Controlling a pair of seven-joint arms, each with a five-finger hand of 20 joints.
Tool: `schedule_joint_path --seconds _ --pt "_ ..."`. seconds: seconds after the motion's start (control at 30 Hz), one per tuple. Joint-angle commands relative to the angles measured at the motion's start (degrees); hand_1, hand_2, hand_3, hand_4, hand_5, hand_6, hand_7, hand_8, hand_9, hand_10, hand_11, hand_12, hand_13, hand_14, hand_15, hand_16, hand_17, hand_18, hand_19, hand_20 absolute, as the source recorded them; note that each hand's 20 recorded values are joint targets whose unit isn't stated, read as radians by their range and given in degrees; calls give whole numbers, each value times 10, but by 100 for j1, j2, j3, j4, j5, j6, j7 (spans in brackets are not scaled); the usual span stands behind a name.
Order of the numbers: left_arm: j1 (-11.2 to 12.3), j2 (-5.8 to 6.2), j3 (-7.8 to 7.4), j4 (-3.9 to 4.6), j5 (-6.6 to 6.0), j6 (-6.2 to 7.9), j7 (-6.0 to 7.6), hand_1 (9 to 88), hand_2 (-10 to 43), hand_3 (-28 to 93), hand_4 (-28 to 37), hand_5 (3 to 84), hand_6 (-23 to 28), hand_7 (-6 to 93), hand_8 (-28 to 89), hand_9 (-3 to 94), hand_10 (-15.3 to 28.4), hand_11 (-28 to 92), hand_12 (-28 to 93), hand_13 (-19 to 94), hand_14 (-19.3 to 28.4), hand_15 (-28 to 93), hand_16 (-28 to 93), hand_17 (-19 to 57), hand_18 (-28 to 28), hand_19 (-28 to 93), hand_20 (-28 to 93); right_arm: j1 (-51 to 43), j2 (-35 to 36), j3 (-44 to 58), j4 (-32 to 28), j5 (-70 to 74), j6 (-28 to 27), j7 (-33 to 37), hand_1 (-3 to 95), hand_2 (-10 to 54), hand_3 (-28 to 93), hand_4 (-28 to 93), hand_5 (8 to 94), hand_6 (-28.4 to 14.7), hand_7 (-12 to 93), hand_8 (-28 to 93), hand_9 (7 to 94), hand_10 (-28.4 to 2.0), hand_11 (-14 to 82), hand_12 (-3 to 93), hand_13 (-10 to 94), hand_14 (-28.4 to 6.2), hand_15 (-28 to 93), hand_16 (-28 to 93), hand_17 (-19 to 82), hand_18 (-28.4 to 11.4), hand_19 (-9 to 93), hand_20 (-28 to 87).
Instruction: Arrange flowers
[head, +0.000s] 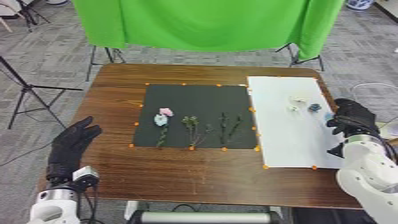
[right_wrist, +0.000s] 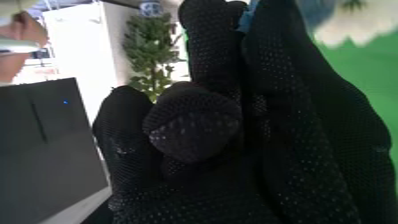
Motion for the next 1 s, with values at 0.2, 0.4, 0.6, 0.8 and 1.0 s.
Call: schedule_joint_path --seconds 0.2,0.4,0.6,0.8,1.0 --pt "91 4 -16 -61 -125 -11 -2 235 -77 730 -256 512 -9 188 -88 516 124 215 140 406 155 207 1 70 114 97 185 3119 70 -1451 -968 3146 -1928 -591 572 -95 645 -198 788 17 237 59 896 -102 111 350 911 -23 618 291 631 -143 932 558" --pt "32 45 33 -60 -115 -31 -33 235 -73 728 -256 513 -7 186 -88 515 124 215 140 405 156 206 1 70 114 96 184 5268 -762 -3262 -397 4336 -2470 -643 573 -95 644 -194 792 14 230 63 897 -105 111 347 912 -22 617 292 632 -145 932 558" --pt "22 55 24 -64 -116 -34 -38 235 -70 728 -256 512 -8 186 -87 515 124 214 139 405 155 205 1 68 116 98 184 5819 -1462 -3984 14 4272 -2639 -732 575 -95 643 -193 794 13 223 68 898 -107 112 345 913 -21 616 291 637 -142 932 560" --pt "3 69 14 -49 -113 -51 -55 234 -70 729 -257 513 -8 184 -87 515 124 214 139 404 156 205 2 68 116 98 183 5993 -1908 -4310 342 4248 -2758 -690 574 -95 644 -192 796 12 220 71 898 -108 112 345 914 -21 617 292 637 -144 932 564" --pt "-53 121 30 -22 -135 -58 -62 234 -68 729 -257 512 -7 183 -87 515 125 214 139 405 156 205 2 68 116 97 183 6077 -2134 -4484 653 4155 -2782 -598 573 -95 645 -191 797 12 216 73 898 -108 113 346 916 -20 618 292 638 -143 932 566"
